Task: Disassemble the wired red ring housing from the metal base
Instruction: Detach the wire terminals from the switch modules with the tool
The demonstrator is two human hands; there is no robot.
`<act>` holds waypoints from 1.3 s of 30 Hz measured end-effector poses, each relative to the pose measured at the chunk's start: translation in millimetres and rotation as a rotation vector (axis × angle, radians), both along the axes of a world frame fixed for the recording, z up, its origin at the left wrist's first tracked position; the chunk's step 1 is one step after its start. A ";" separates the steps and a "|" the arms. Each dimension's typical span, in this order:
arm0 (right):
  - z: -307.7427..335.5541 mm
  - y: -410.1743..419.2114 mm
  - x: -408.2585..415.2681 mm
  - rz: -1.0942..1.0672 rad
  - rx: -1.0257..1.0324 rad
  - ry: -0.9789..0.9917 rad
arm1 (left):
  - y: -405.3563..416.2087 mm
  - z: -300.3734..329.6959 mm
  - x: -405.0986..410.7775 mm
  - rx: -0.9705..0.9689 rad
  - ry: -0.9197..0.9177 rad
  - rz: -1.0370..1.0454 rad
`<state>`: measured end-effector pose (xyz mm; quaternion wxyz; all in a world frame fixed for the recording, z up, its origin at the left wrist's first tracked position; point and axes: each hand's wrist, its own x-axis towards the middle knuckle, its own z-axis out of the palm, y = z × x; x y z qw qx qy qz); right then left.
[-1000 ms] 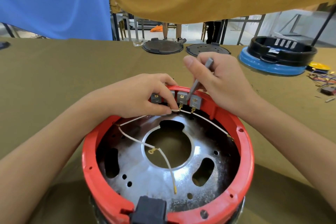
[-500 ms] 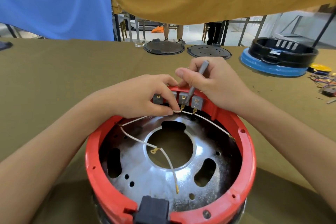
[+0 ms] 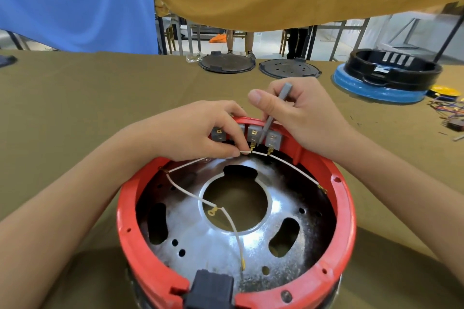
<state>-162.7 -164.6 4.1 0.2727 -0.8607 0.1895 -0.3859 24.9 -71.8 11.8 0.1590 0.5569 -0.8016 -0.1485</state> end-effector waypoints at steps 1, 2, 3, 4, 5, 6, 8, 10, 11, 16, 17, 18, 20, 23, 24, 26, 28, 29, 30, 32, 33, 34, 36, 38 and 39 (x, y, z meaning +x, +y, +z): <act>1.4 1.7 -0.3 -0.020 -0.032 0.009 | -0.1 0.0 0.2 -0.004 -0.002 0.000; 2.4 3.1 -0.7 -0.041 -0.057 0.019 | 0.0 -0.3 -0.1 -0.006 -0.004 0.001; 3.1 4.4 -1.5 -0.053 -0.070 0.023 | 0.2 -0.5 -0.3 -0.007 -0.005 0.003; 3.7 5.1 -2.6 -0.058 -0.075 0.023 | 0.6 -0.5 -0.6 -0.006 -0.006 0.008; 4.0 5.8 -4.0 -0.058 -0.081 0.020 | 1.0 -0.4 -0.5 -0.006 -0.007 0.015; 3.9 6.1 -5.6 -0.055 -0.085 0.014 | 1.5 -0.1 -0.6 -0.007 -0.008 0.021; 3.3 6.6 -8.5 -0.041 -0.081 -0.016 | 1.5 0.2 -0.3 -0.011 -0.016 0.022; 3.6 8.1 -9.9 -0.039 -0.080 -0.026 | 1.6 0.0 -0.2 -0.009 -0.026 0.023; 3.8 8.5 -10.0 -0.039 -0.084 -0.014 | 1.7 0.1 -0.3 -0.008 -0.026 0.023; 3.4 4.3 -6.9 -0.030 -0.059 0.051 | 1.1 0.3 0.0 -0.009 -0.030 0.013; 3.2 3.2 -5.7 -0.022 -0.035 0.045 | 1.0 0.7 0.1 -0.010 -0.026 0.009; 2.7 2.4 -4.3 -0.012 -0.007 0.044 | 0.9 1.0 -0.2 -0.011 -0.019 0.004; 1.4 1.4 -1.9 0.015 0.076 0.073 | 0.9 0.8 -1.2 -0.008 -0.009 -0.002; -1.0 -2.0 -0.6 0.031 0.256 0.158 | 0.2 0.1 -0.4 -0.003 -0.013 -0.006; -1.8 -2.5 -0.7 0.038 0.287 0.191 | -0.2 -0.1 0.1 -0.002 -0.015 -0.007; -2.4 -1.8 -0.5 0.054 0.277 0.211 | -0.6 -0.4 0.5 0.000 -0.009 -0.010; -1.9 -1.0 -1.6 0.053 0.223 0.142 | -0.5 -0.6 0.8 -0.002 0.001 -0.015; -1.7 -0.3 -2.2 0.052 0.188 0.093 | -0.5 -1.0 1.1 -0.008 0.005 -0.016; -1.5 0.2 -2.5 0.045 0.145 0.061 | -0.6 -1.2 1.5 -0.013 0.006 -0.016; -1.0 0.2 -3.3 0.012 0.045 0.058 | -0.9 -1.5 2.0 -0.016 0.004 -0.014; -0.1 0.4 -4.1 -0.004 0.005 0.058 | -1.1 -1.2 2.4 -0.013 0.000 -0.013; 0.8 1.0 -5.1 -0.015 -0.020 0.049 | -1.0 -1.1 2.4 -0.010 -0.004 -0.013; 1.4 3.0 -7.6 -0.030 -0.042 0.011 | -0.1 -0.6 1.7 -0.006 -0.005 -0.010; 2.1 5.0 -9.5 -0.036 -0.065 -0.018 | 0.9 -0.4 1.6 -0.013 -0.007 -0.001; 2.2 6.1 -9.9 -0.036 -0.076 -0.016 | 1.2 -0.4 1.7 -0.017 -0.012 0.004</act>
